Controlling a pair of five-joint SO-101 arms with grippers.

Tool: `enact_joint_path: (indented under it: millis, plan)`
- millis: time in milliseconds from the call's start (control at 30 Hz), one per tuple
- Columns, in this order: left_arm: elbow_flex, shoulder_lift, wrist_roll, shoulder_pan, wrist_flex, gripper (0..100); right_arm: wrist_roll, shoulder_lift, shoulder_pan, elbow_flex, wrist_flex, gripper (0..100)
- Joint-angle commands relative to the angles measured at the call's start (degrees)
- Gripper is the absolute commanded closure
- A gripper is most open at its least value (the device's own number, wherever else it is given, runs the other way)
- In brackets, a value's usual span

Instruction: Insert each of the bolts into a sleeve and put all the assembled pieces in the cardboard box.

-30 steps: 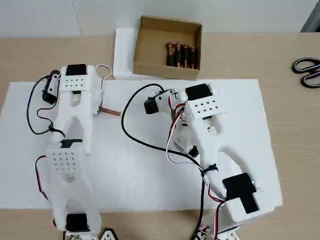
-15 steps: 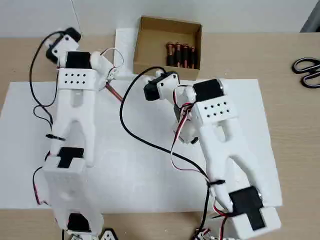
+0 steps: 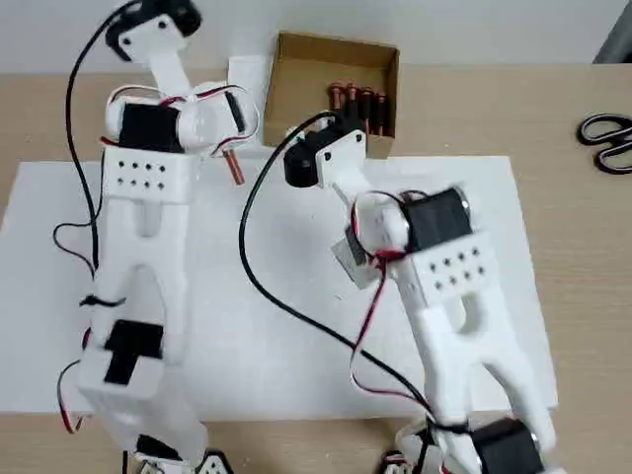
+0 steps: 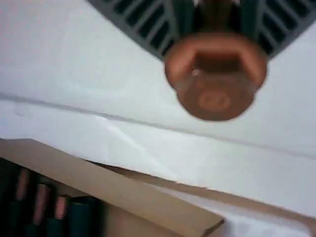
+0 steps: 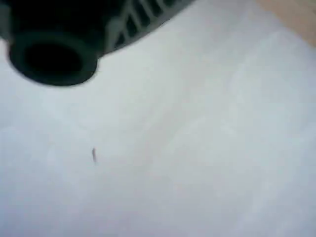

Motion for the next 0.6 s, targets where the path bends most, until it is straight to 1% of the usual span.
enact_joint_path:
  millis: [0,133,200,300,467,567]
  plan:
    - [-0.57,-7.74,-3.34,1.58,1.76,99,-2.99,-6.11,-0.22,-1.32,0.84,99.3]
    - [-0.48,-11.87,-5.27,2.73,6.51,99,-9.76,-10.33,-0.13,4.22,0.57,99.1]
    - [-0.48,-13.19,-5.27,3.16,8.88,99,-11.69,-12.26,-0.13,7.21,0.57,99.1]
    - [-0.4,-14.68,-5.19,3.78,10.81,99,-12.13,-14.9,-0.31,10.55,0.31,99.3]
    - [-0.4,-18.64,-2.46,4.13,10.46,99,-12.04,-21.67,-0.13,14.86,-2.95,99.4]
    - [-0.4,-20.75,-2.02,6.95,10.73,99,-12.31,-27.91,-0.13,18.64,-6.9,99.4]
